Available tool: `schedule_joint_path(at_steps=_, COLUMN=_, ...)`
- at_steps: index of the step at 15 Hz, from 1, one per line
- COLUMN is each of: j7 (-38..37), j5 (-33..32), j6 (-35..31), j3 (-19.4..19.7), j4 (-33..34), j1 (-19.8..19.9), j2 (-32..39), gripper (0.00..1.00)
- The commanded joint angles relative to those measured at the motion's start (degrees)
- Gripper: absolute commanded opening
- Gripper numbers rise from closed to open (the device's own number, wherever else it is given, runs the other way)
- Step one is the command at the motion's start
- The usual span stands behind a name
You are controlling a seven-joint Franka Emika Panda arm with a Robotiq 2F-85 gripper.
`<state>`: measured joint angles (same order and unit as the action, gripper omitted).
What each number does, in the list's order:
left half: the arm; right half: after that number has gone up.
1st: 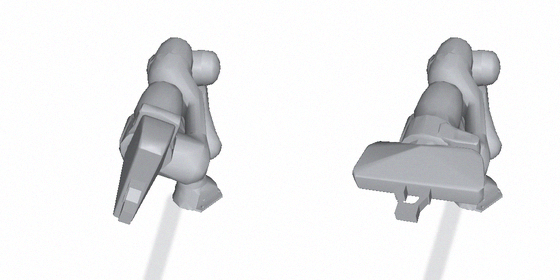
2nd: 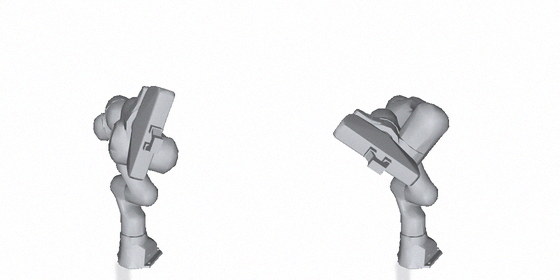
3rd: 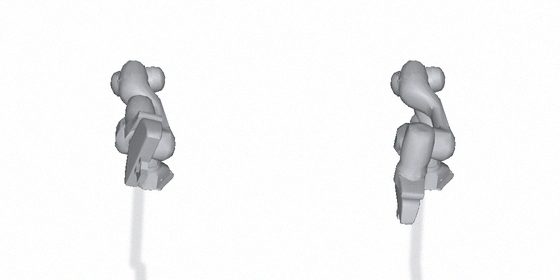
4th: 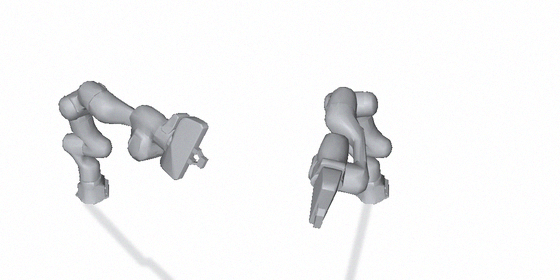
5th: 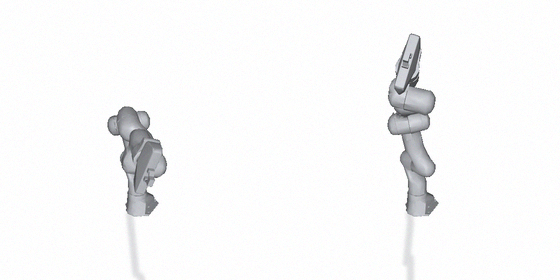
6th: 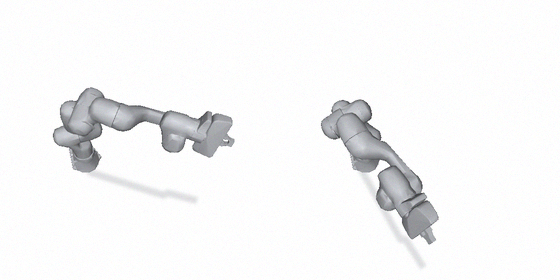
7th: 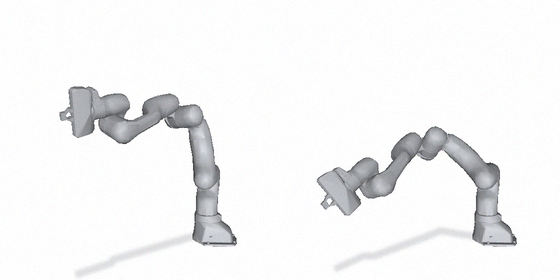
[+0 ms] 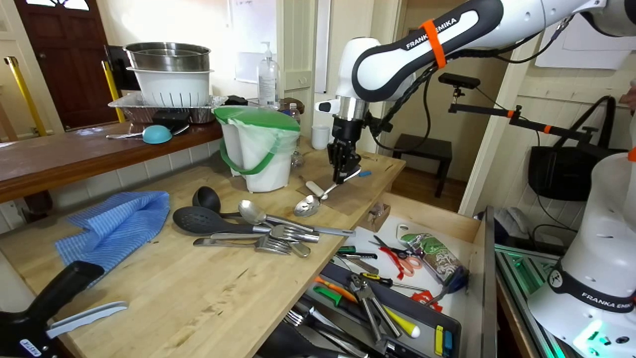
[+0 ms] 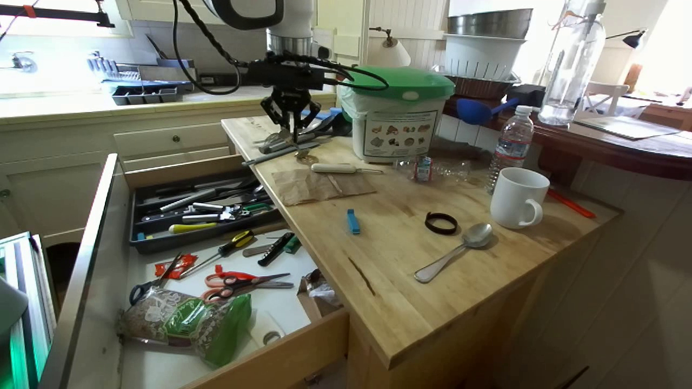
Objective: Put the spoon in the the drawer
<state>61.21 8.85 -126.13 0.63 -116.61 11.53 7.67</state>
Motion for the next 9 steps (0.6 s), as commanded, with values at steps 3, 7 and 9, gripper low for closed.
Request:
schedule_joint_path(at_steps=3, j7=6.22, j5=5.15, j6=1.58, j3=2.05, j4=-0.31, j1=0.16, j2=0.88, gripper=0.04)
schedule_joint_path(at_steps=7, j7=10.67, j5=10.87, j6=3.23, j3=3.18, j4=2.01, j1=1.88, j2=5.27, gripper=0.04)
schedule_joint_path(at_steps=9, j7=9.59, j5=11.69, j6=3.72, j3=3.63, j4=3.05, j1=2.52, j2=7.34, gripper=0.04)
